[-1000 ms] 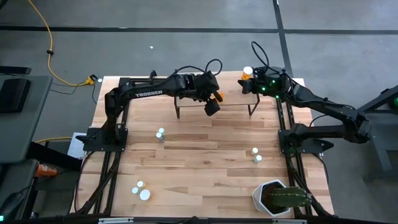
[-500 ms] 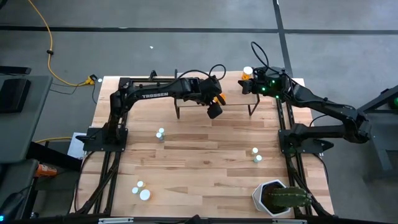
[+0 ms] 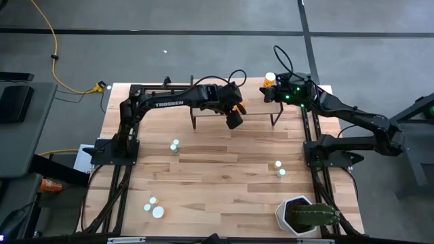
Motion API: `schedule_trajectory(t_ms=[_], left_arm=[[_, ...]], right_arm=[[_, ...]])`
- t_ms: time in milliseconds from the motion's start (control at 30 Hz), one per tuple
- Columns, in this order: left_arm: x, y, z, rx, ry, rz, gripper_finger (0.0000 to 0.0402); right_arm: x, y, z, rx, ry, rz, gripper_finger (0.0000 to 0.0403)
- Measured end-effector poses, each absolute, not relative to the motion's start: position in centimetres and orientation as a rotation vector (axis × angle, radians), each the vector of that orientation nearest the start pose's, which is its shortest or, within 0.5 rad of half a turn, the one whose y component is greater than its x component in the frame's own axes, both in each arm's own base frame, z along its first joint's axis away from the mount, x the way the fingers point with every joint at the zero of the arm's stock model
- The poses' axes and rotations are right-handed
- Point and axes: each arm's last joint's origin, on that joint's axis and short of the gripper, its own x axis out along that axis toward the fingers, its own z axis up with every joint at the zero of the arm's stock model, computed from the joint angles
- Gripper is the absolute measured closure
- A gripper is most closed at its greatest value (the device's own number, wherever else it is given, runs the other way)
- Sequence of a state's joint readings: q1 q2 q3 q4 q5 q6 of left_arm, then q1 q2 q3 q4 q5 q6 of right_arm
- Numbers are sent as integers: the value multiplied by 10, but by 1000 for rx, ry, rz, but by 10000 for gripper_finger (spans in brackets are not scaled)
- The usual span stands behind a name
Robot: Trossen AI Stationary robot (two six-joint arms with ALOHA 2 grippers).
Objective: Pick and place medicine bottles onto shelf by color
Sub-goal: Put the top orange pill bottle on the shelf aligned with the orange pill bottle
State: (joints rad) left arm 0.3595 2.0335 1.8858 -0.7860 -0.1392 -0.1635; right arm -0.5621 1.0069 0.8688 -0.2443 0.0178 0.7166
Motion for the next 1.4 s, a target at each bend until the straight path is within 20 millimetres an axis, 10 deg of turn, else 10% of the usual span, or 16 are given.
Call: schedule_trajectory(t_ms=[733,1033,1400], left_arm=[[404,162,310,-242,836,566,222],[378,152,354,-238,755,515,223],[327,128,410,-337,680,368,223]], right_arm=[[188,-117,321,766,121,-609,403],[196,-106,354,589,49,-188,397],[212,-65,398,165,482,-119,213]])
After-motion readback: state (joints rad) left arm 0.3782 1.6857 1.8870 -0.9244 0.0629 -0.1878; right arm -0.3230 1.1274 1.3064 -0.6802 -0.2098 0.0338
